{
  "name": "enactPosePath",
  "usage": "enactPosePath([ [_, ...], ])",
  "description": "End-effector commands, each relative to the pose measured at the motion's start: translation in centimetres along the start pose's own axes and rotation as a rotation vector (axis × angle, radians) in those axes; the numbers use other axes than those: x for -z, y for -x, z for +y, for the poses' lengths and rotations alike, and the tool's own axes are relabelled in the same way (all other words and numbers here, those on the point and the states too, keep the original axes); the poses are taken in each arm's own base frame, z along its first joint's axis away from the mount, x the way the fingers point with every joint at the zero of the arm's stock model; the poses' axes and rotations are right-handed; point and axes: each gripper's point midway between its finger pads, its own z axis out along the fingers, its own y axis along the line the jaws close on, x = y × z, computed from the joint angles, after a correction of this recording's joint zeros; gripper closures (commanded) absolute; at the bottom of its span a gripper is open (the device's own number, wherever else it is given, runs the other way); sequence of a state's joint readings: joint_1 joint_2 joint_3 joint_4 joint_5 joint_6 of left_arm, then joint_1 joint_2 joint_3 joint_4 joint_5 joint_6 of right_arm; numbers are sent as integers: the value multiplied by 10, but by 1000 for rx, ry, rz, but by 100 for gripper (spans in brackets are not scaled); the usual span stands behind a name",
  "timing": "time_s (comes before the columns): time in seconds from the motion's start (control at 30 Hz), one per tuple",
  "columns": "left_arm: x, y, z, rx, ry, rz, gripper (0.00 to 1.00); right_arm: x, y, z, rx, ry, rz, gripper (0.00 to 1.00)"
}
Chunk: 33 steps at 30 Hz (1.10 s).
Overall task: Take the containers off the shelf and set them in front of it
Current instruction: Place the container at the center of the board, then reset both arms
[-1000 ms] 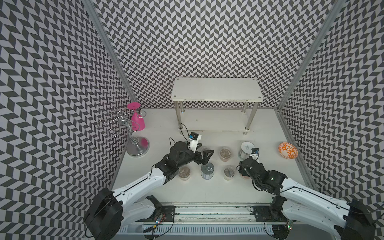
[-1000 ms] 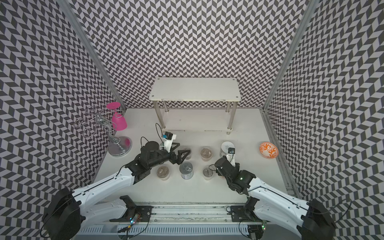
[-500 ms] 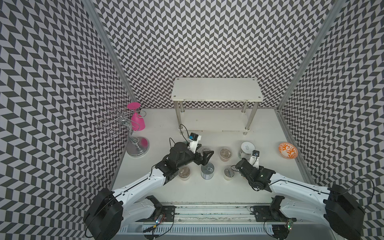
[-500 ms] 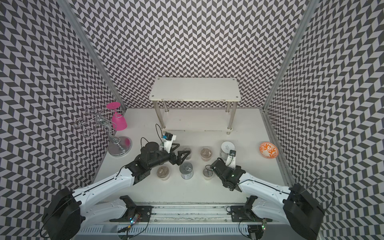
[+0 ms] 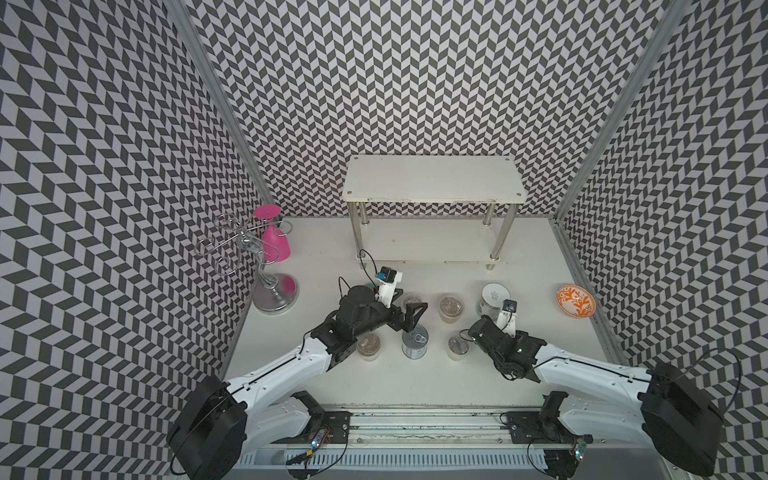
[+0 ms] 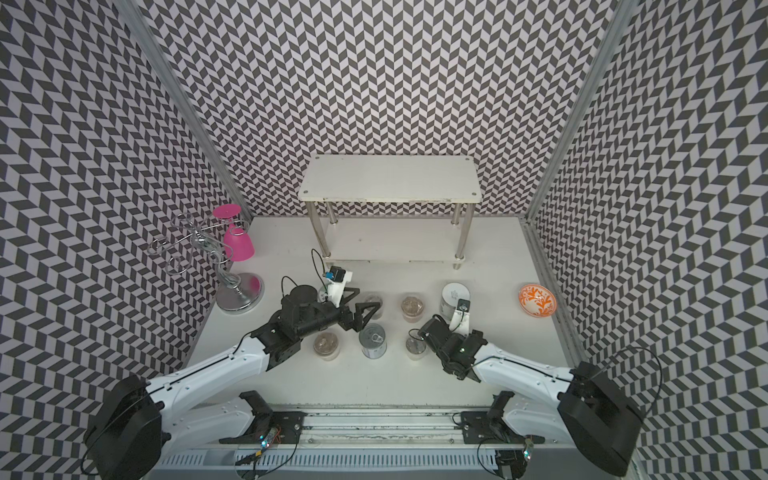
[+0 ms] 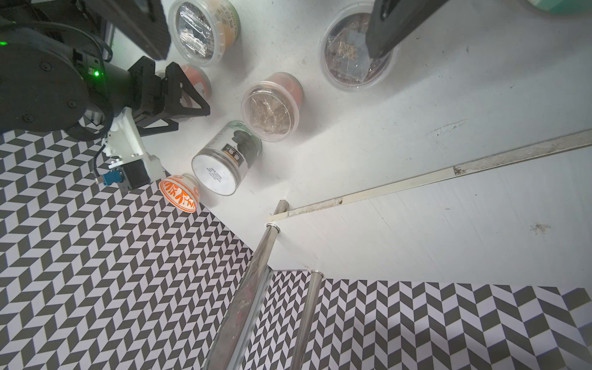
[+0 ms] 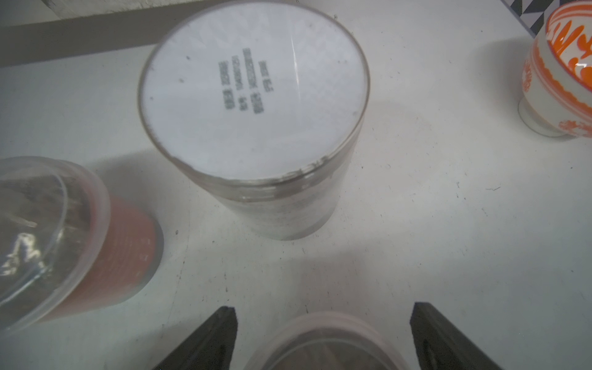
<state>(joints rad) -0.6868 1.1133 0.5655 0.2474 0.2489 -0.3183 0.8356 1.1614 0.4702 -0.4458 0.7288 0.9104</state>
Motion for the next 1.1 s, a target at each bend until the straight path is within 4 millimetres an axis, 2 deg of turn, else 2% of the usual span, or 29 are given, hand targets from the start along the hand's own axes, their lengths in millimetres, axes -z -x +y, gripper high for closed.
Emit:
enactPosePath([
  [0.0, 2, 5, -2, 7, -7, -25, 0, 4, -1, -4, -26, 5, 9, 5],
  [0.17, 3, 9, -1, -2, 6, -27, 0, 16, 13, -3, -52, 31, -16, 0],
  [0.33, 10, 17, 2, -34, 44, -18, 0, 36, 44, 4, -74, 74, -69, 0],
  [0.47, 25, 17, 16, -24, 117, 10, 0, 62, 92, 6, -58, 91, -209, 0],
  [0.57, 41, 23, 32, 9, 184, 12, 0, 86, 133, 39, 43, 316, -322, 0],
  [0.67, 60, 25, 62, 53, 313, 58, 0, 93, 157, 49, 131, 490, -360, 0],
  [0.77, 85, 30, 101, 113, 412, 18, 0, 80, 170, 37, 228, 482, -373, 0],
  [0.87, 104, 38, 142, 124, 522, -13, 0, 63, 185, 12, 233, 418, -411, 1],
  [1.0, 125, 29, 209, 188, 693, -47, 0, 25, 201, -36, 76, 340, -445, 1],
  [1.07, 130, 29, 236, 184, 758, -62, 0, 5, 202, -57, 0, 286, -462, 0],
])
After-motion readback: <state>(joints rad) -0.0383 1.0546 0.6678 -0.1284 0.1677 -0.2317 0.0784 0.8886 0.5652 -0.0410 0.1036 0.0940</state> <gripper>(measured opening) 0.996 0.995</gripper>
